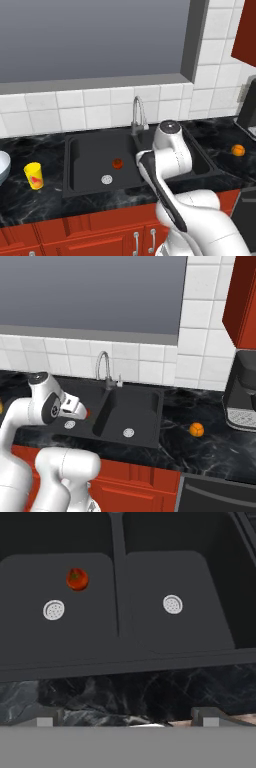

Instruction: Remove the tomato and orange from the sink. Then move the bowl and cup from the counter to the sink for washing.

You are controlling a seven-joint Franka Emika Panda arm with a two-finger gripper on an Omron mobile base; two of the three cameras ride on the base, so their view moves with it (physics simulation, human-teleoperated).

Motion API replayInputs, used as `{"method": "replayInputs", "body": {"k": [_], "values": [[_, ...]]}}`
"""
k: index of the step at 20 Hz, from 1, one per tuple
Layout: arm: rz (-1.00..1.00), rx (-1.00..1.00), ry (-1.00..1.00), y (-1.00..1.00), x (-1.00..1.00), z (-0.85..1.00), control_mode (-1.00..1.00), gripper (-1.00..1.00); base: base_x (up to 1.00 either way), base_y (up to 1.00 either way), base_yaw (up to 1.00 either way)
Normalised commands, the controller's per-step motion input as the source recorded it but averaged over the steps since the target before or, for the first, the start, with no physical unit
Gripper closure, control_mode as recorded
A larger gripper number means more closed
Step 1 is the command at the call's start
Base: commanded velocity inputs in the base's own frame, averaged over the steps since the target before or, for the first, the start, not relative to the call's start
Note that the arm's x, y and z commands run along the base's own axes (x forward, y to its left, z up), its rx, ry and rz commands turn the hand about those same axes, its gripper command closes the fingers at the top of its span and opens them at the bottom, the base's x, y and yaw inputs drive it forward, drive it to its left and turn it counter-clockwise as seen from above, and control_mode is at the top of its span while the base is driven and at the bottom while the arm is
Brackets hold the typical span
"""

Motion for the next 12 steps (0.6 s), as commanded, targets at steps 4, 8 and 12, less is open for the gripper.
{"method": "replayInputs", "body": {"k": [4, 8, 12], "values": [[-0.01, 0.00, -0.09, 0.41, 0.03, 0.04, -1.00, -1.00, 0.00, 0.00, 0.00], [0.00, 0.00, -0.06, 0.33, 0.12, 0.04, -1.00, -1.00, 0.00, 0.00, 0.00], [0.00, 0.00, -0.01, 0.30, 0.16, 0.02, -1.00, -1.00, 0.00, 0.00, 0.00]]}}
